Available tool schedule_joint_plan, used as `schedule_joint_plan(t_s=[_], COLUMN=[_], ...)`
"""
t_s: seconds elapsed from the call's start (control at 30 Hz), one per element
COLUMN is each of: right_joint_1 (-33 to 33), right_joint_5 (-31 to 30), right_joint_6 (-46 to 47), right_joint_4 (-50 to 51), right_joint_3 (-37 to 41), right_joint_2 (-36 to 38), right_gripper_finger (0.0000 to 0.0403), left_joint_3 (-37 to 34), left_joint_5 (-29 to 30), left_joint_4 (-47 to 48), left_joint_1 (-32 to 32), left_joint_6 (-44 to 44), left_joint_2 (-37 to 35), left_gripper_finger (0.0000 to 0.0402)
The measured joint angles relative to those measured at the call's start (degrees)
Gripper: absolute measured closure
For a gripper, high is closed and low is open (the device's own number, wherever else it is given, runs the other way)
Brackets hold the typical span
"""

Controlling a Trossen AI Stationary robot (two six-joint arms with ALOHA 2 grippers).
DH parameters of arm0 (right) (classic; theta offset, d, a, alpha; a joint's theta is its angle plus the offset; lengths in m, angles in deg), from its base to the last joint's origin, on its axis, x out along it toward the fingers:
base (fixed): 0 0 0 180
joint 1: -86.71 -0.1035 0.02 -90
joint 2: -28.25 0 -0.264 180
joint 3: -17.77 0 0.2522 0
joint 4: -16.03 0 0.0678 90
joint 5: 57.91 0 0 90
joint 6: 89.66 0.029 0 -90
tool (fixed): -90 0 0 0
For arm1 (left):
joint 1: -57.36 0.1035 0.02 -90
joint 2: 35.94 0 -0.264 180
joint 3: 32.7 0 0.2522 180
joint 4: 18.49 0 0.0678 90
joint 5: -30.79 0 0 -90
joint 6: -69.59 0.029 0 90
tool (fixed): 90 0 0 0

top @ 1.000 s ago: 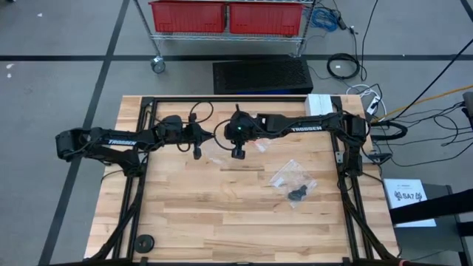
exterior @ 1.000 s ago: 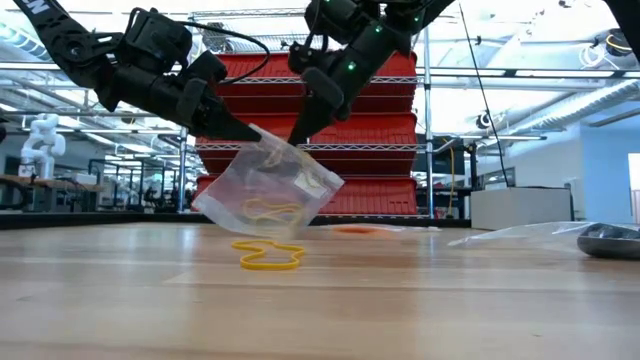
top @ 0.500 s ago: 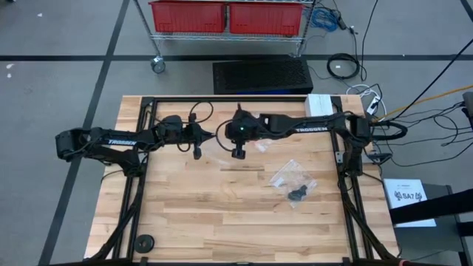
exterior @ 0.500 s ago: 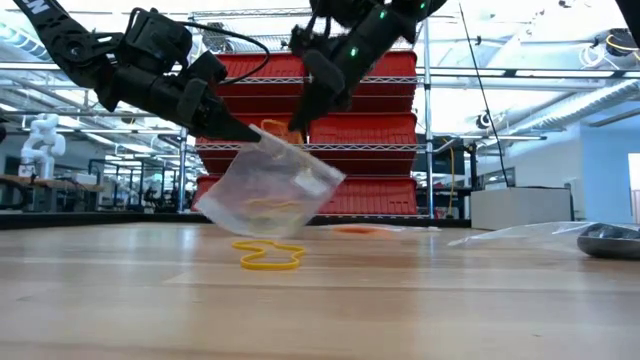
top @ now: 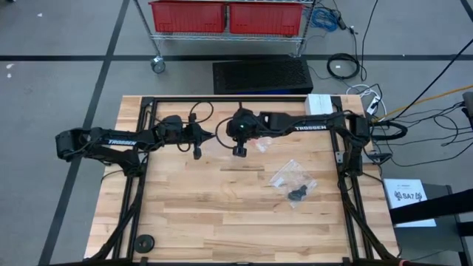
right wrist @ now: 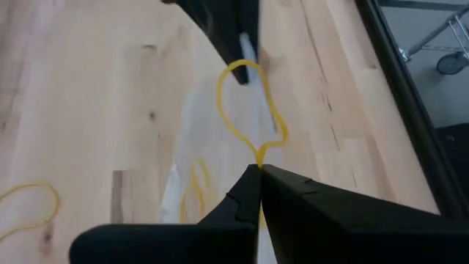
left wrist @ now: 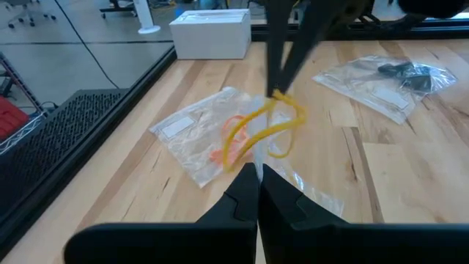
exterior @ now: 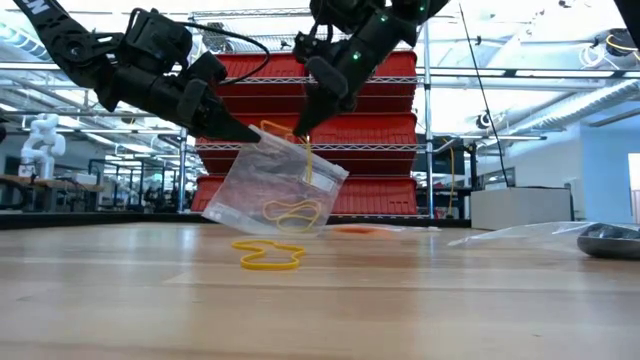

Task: Sort rubber bands
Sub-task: Put the yellow rubber band into the open transparent zip bag

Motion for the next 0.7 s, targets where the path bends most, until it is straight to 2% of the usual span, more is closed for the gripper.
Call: schedule_joint_plan(t_s=[0.27, 0.4, 0.7], right_joint_1=[1.5, 1.5, 1.8], right_joint_5=[0.9, 3.6, 2.9], right_joint_6=[-1.1, -1.0, -0.8], right_joint_4=[-1.6, -1.8, -2.1], right_joint_3=[0.0, 0.0, 0.0], right_joint_2=[-0.9, -2.6, -3.4], right_gripper_finger=[0.0403, 0.0403, 0.0403], left_joint_3=[0.0, 0.0, 0.0], left_joint_5=[0.0, 0.1, 0.2], left_joint_4=[0.0, 0.0, 0.1], left_joint_1=[0.0, 0.0, 0.0], left_joint_6=[0.0, 0.0, 0.0], left_joint_2=[0.0, 0.0, 0.0], left_gripper_finger=[0.04, 0.04, 0.04])
